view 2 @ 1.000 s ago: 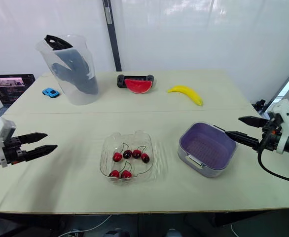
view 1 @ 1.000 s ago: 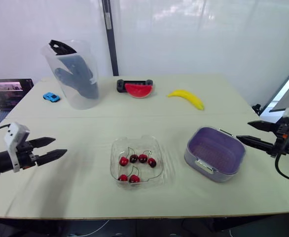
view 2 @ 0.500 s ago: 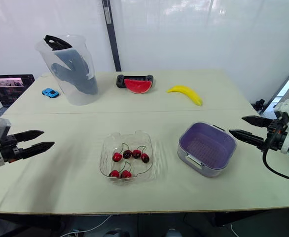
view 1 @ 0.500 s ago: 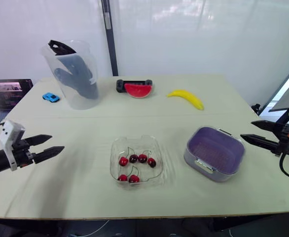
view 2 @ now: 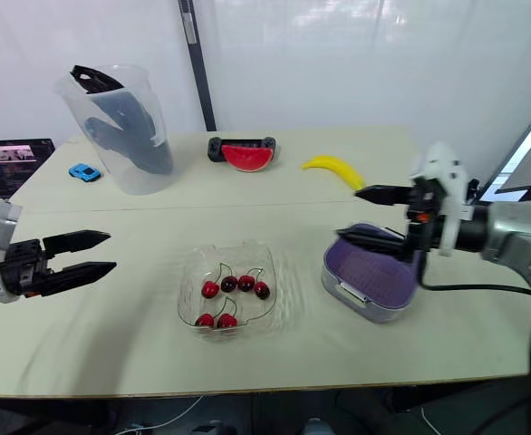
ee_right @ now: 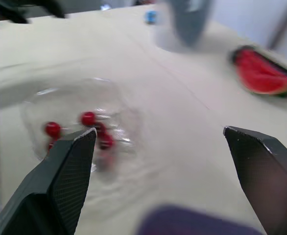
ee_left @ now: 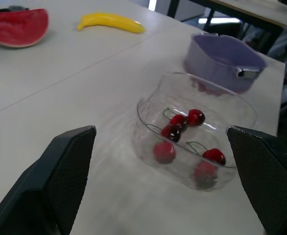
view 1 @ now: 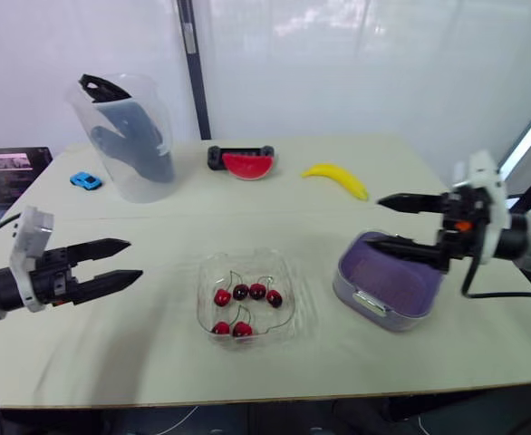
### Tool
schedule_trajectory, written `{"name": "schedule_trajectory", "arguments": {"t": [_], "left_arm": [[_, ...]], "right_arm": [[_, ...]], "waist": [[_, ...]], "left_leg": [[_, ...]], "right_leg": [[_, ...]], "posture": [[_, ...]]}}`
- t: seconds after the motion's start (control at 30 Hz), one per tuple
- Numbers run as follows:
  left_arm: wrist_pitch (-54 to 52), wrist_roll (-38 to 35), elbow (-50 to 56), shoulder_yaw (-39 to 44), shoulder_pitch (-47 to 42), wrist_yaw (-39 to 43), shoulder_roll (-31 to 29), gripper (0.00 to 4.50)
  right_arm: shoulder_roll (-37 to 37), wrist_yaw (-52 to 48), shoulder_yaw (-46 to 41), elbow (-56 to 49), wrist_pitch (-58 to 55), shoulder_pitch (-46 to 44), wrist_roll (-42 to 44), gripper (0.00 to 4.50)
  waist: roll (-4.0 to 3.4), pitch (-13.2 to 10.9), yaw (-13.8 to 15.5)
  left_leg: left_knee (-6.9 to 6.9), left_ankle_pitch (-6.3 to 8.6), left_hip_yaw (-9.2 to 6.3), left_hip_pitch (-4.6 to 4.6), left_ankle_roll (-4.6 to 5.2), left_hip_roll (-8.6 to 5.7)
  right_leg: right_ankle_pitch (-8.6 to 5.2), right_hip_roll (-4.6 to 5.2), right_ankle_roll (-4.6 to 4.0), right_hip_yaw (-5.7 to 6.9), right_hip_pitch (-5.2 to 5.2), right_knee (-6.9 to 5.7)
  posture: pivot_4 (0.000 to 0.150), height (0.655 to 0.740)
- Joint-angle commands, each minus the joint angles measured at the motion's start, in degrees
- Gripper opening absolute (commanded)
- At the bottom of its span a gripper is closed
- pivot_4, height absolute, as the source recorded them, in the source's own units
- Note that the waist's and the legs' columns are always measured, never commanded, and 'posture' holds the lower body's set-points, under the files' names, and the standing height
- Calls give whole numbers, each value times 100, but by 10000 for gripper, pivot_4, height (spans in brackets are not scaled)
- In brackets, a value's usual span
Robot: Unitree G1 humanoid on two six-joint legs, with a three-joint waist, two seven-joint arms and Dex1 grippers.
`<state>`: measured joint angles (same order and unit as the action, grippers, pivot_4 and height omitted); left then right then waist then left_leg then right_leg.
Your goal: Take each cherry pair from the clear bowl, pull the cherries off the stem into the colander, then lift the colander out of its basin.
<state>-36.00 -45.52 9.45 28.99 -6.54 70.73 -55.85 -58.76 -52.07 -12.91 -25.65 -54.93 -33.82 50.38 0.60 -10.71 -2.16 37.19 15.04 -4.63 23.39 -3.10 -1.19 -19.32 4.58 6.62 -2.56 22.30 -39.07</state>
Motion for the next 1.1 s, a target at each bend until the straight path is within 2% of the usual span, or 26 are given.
{"name": "schedule_trajectory", "arguments": {"t": [0.03,0.1,0.23,0.47,0.63,0.7,0.8,1.1], "left_arm": [[455,97,393,-27,20,29,146,45000],[595,139,497,-85,37,-9,226,45000],[900,388,626,-255,199,-52,342,45000],[1538,691,620,-134,319,-435,738,45000],[1768,831,656,-73,699,-570,855,45000],[1800,838,692,-63,772,-597,856,45000],[1776,769,754,23,887,-609,835,45000],[1690,703,839,62,959,-654,767,45000]], "right_arm": [[372,584,807,-153,-1125,-1224,510,44658],[833,896,1320,45,-1831,-1945,625,44658],[1319,1500,3188,-43,-2122,-2952,-718,44658],[2490,1737,4509,563,-2175,-3474,-1572,44658],[3335,1875,4937,1101,-1999,-3310,-2034,44658],[3454,1870,5122,1173,-1947,-3243,-2218,44658],[3578,1922,5383,1340,-1802,-3166,-2539,36438],[3950,2027,5447,1873,-1736,-2974,-3136,36438]], "waist": [[1,0,-10],[2,0,-27],[2,1,-33],[7,4,-32],[9,5,-48],[9,5,-46],[9,5,-40],[10,6,-53]], "left_leg": [[4,0,3,0,0,0],[5,0,2,0,0,2],[-6,0,-4,2,0,1],[-2,-2,-1,13,-3,0],[1,-2,-1,13,-3,-2],[-3,-2,-3,13,-3,0],[-1,-2,-4,13,-4,-3],[-3,-3,-5,12,-5,-2]], "right_leg": [[0,3,0,-1,-2,0],[1,1,-1,-2,0,0],[1,-2,-2,2,13,-3],[1,-1,-2,0,28,-10],[1,-1,-2,1,30,-15],[1,-4,-2,1,35,-21],[1,0,-2,3,33,-21],[1,-3,-2,4,35,-21]], "posture": [[1500,7400],[1500,7400],[1500,7400],[1500,7400],[1500,7400],[1500,7400],[1500,7400],[1500,7400]]}}
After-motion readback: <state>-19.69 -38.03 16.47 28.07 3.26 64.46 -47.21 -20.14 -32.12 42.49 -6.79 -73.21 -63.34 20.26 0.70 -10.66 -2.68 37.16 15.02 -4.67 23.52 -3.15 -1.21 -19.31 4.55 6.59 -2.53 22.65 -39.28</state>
